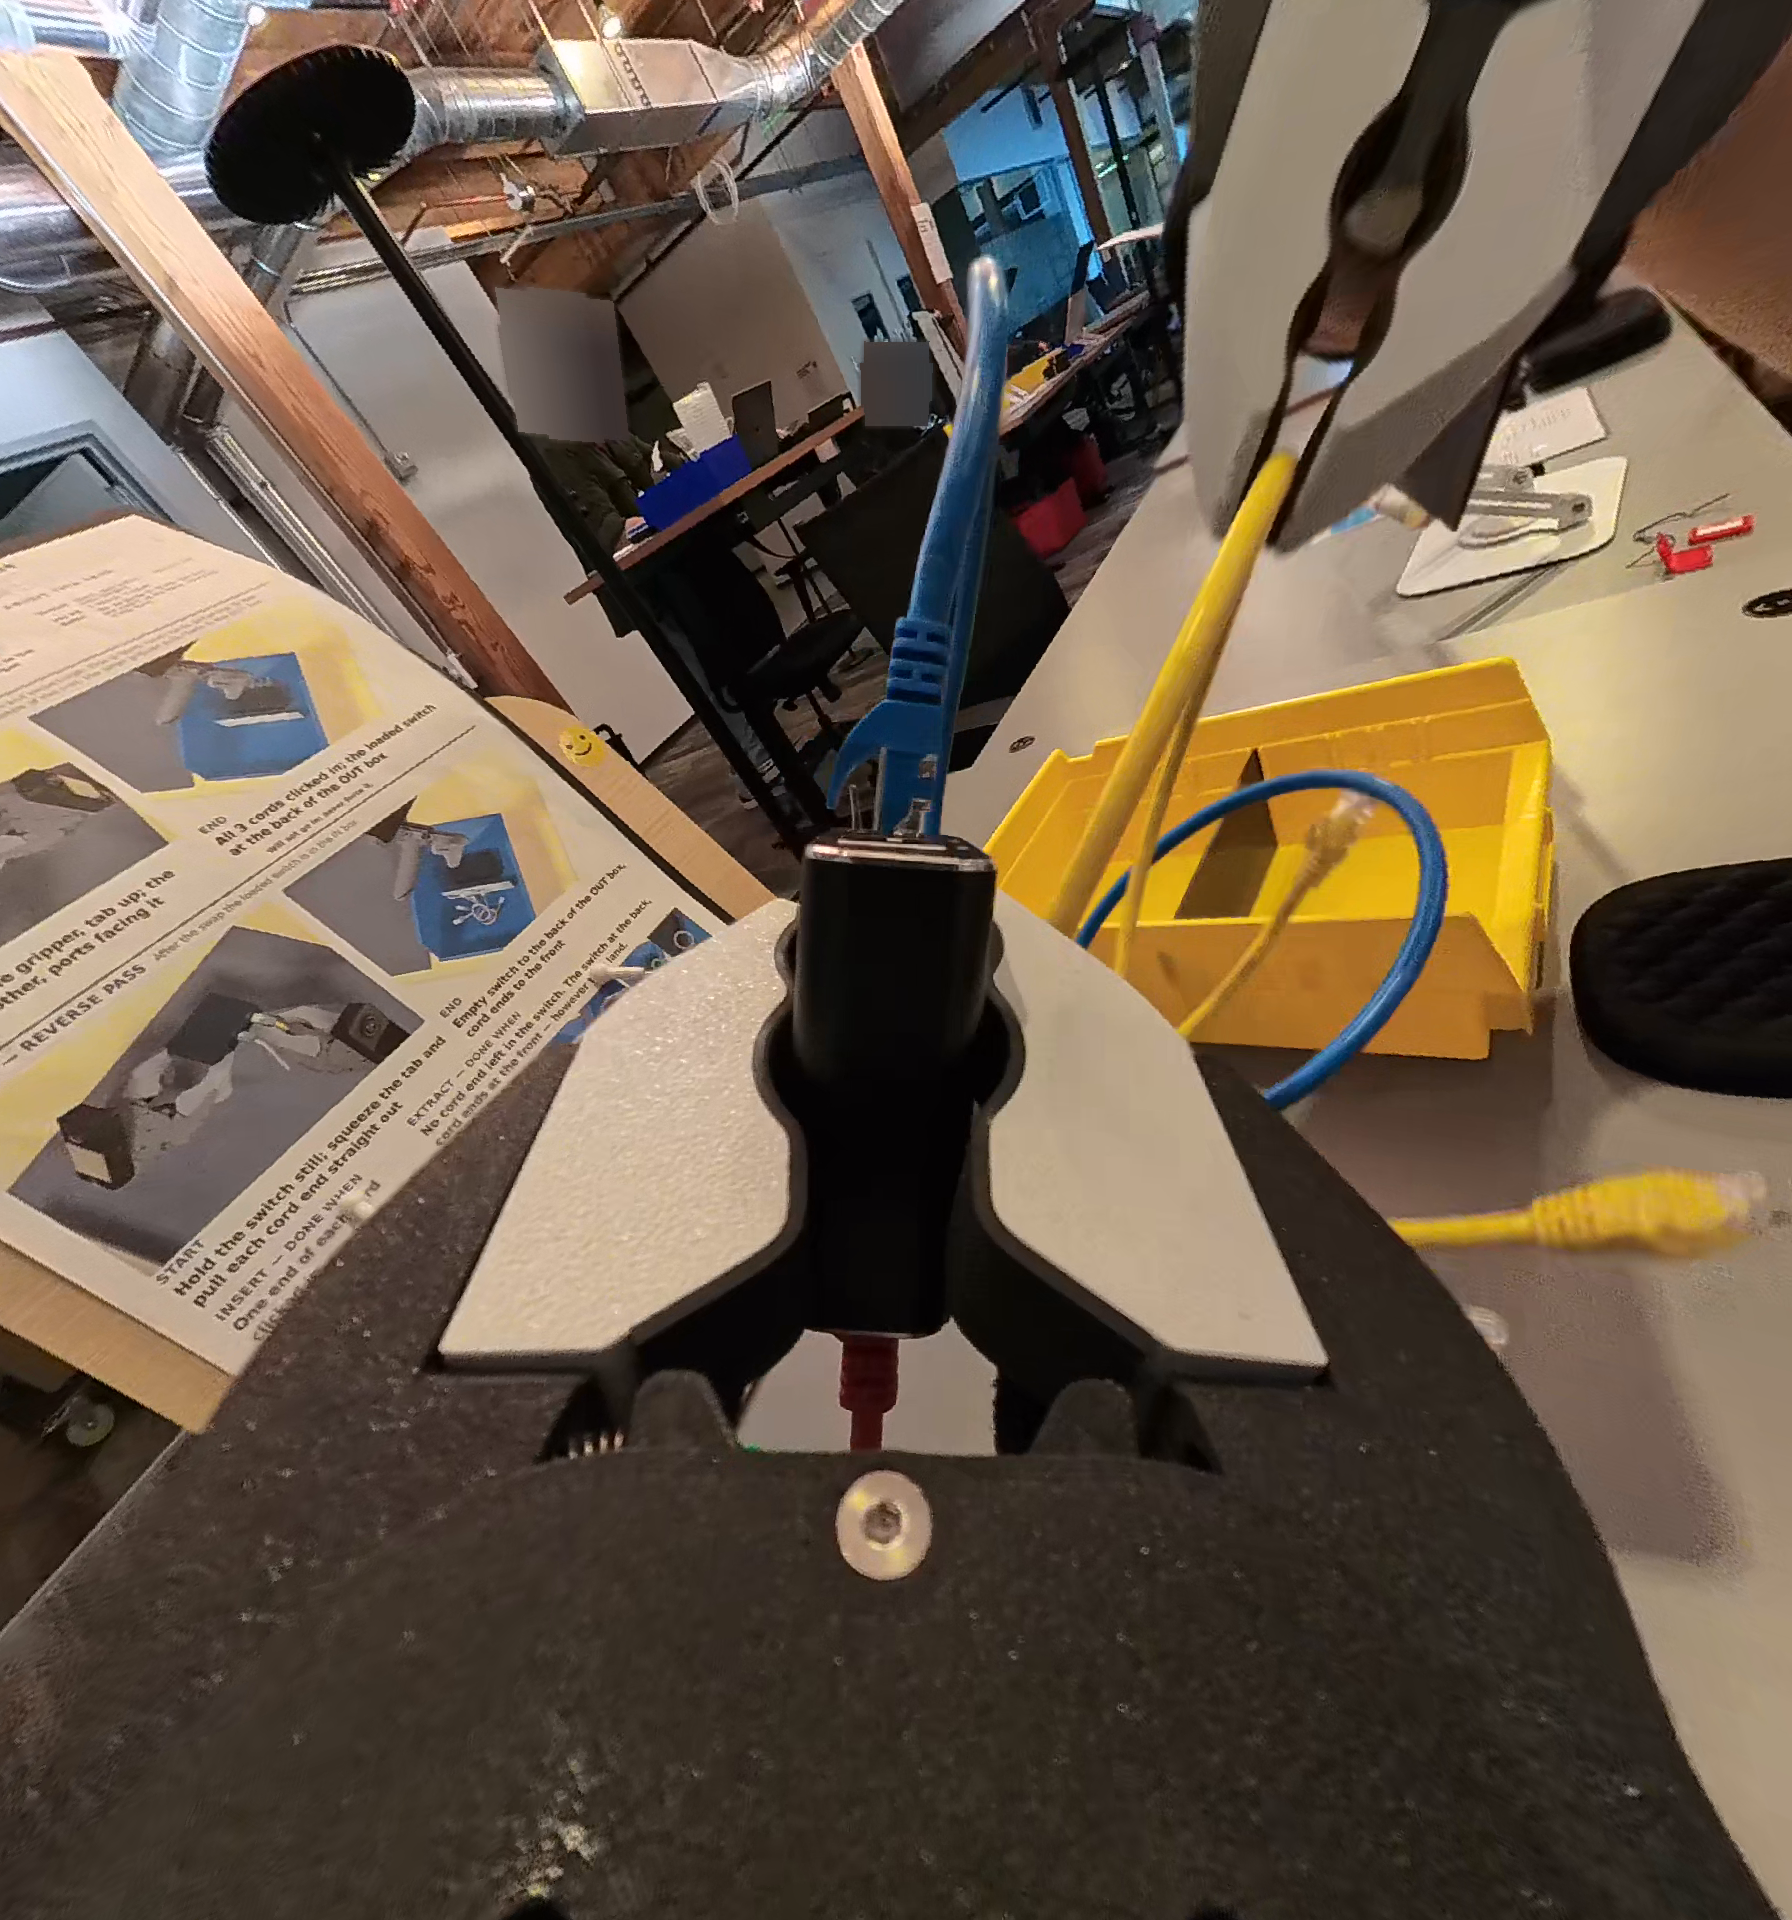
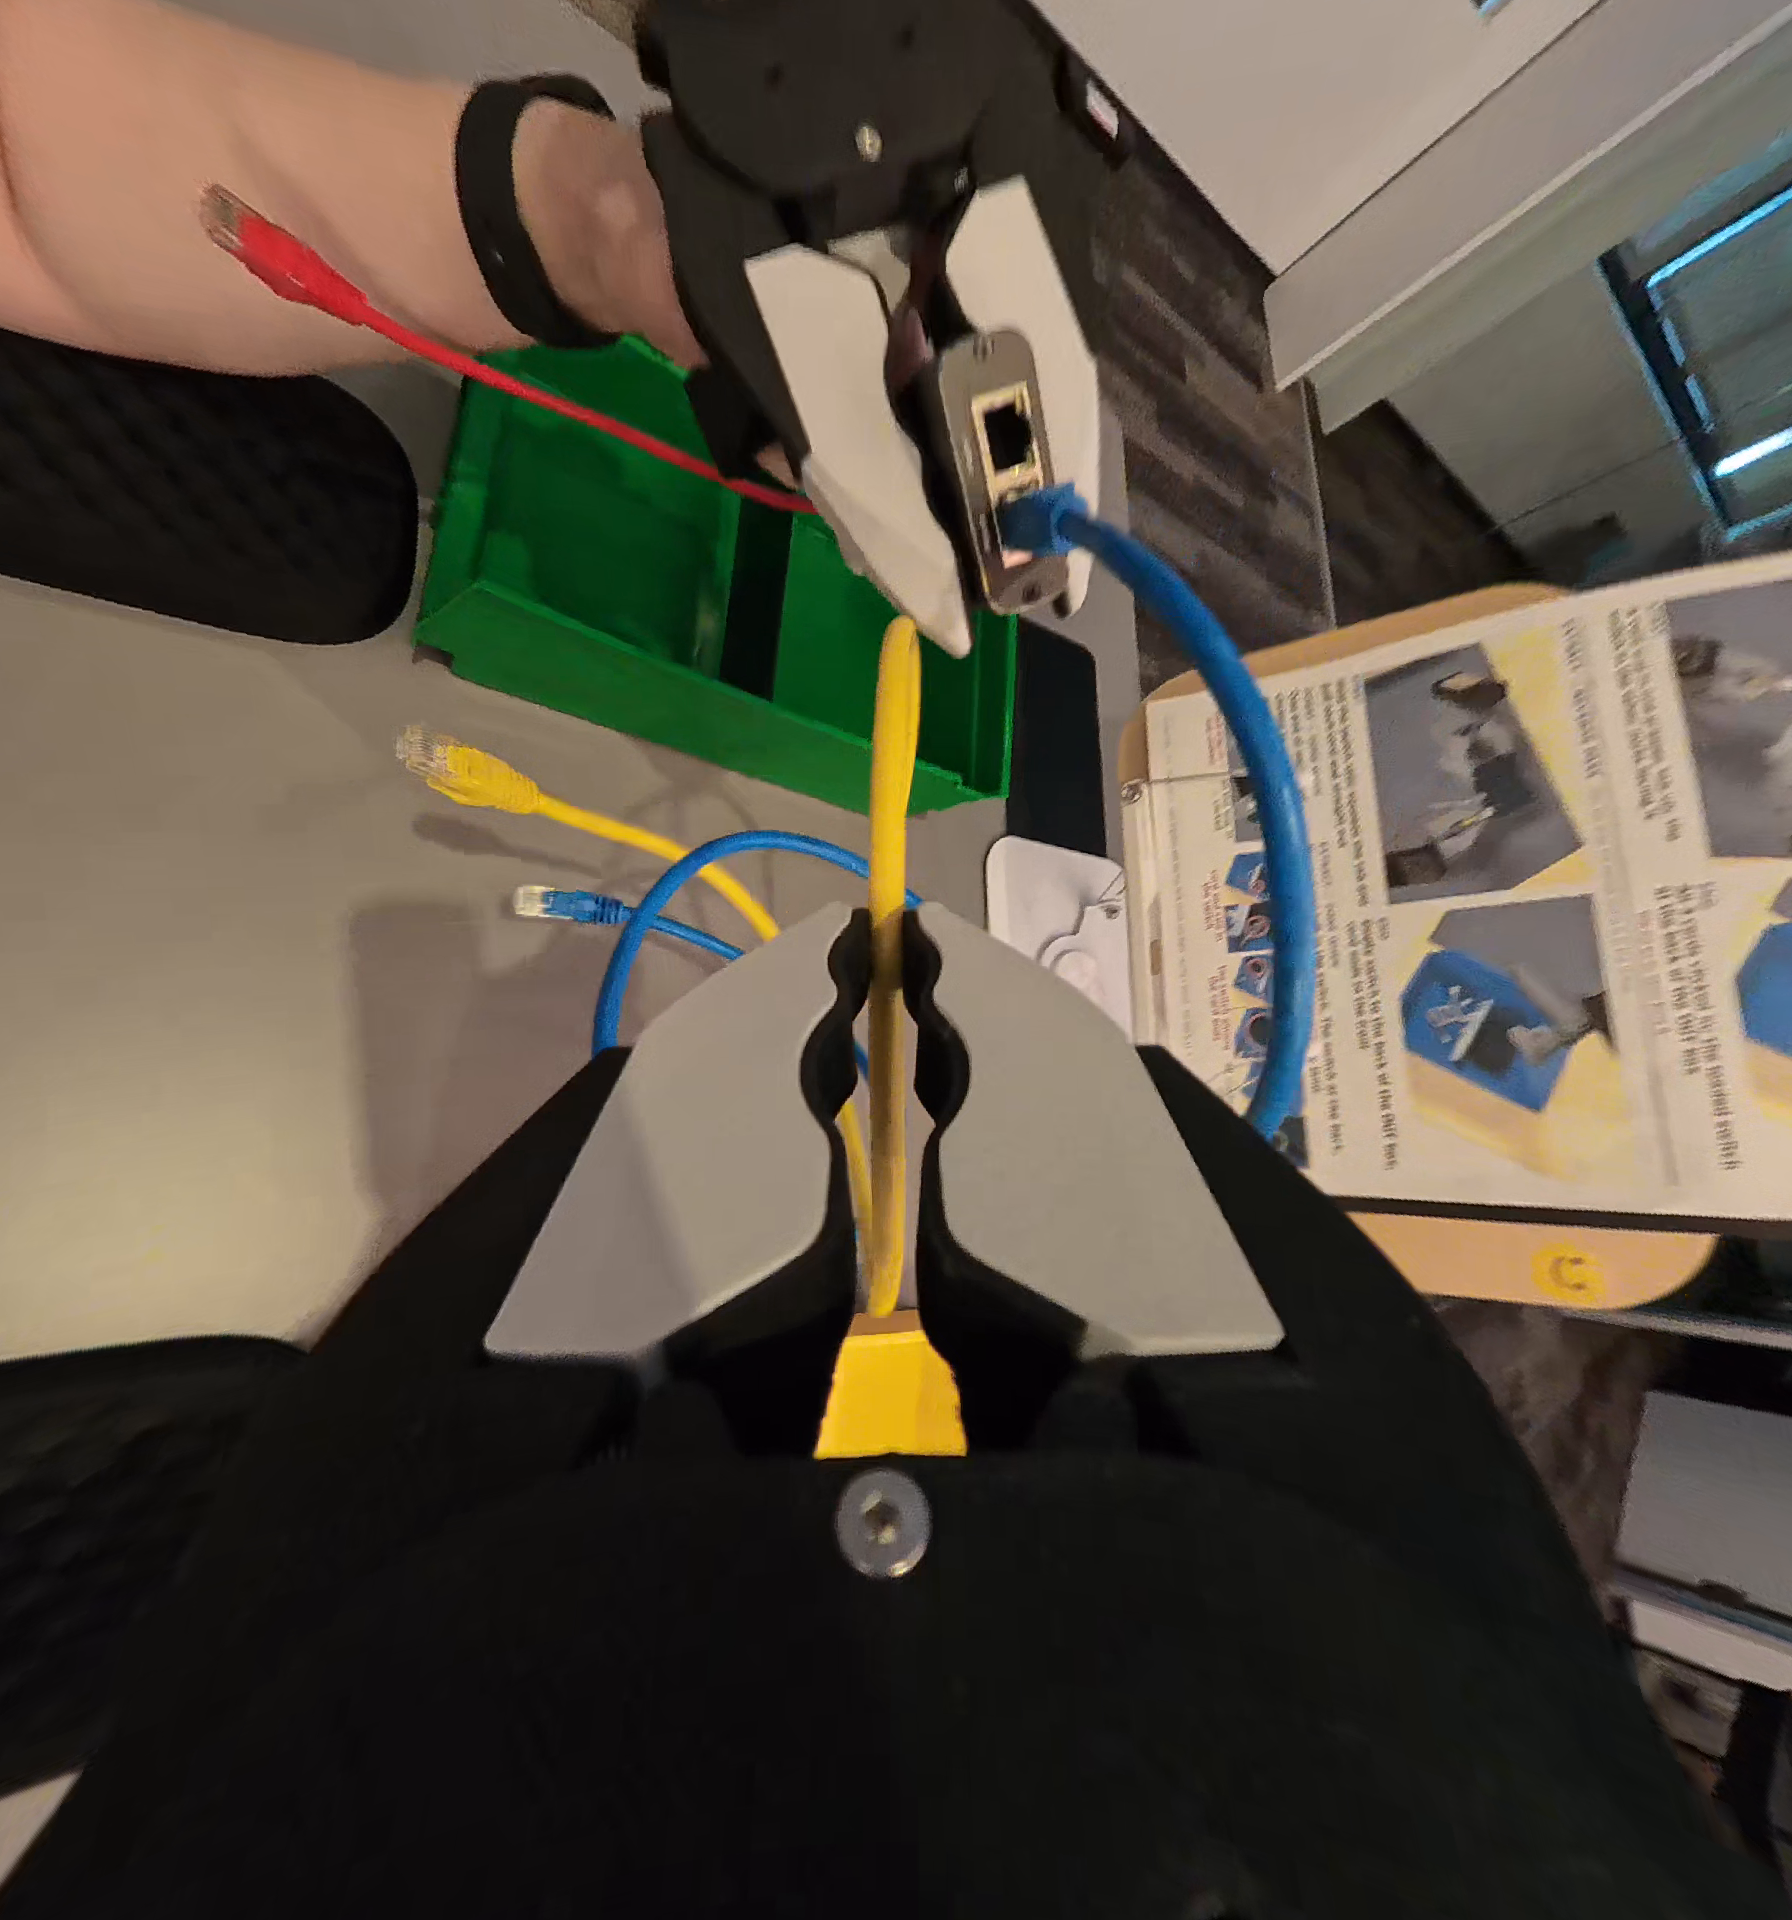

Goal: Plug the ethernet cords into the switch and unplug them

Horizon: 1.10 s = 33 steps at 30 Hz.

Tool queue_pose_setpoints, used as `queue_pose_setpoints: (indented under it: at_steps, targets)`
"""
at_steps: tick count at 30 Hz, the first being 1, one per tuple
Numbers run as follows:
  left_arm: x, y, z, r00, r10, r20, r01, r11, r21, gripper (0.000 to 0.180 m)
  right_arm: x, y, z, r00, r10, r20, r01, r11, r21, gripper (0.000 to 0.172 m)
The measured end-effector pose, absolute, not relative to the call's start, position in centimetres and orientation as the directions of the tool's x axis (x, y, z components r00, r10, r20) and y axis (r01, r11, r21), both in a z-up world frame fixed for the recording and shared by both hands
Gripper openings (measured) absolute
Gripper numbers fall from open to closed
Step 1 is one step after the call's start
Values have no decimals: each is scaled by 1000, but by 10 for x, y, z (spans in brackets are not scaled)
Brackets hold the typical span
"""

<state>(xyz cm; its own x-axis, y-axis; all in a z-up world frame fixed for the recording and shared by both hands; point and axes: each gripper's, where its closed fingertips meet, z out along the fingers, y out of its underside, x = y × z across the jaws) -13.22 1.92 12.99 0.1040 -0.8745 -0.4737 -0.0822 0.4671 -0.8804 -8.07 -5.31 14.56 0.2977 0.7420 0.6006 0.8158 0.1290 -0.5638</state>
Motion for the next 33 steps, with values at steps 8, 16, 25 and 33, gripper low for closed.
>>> queue_pose_setpoints:
  at_steps: [8, 16, 25, 33]
  targets:
    - [-133, 28, 127, 110, -895, -431, -66, 426, -902, 26, -79, -82, 208, 253, 682, 686, 763, 295, -575, 7]
    - [-126, 25, 120, 86, -900, -426, -78, 421, -904, 27, -57, -93, 313, 476, 518, 711, 541, 465, -701, 7]
    - [-124, 29, 118, 89, -913, -397, -68, 392, -917, 26, -23, -121, 407, 579, 303, 757, 544, 548, -635, 7]
    - [-127, 24, 126, 65, -932, -357, -13, 357, -934, 26, -14, -108, 403, 504, 287, 815, 731, 360, -579, 7]
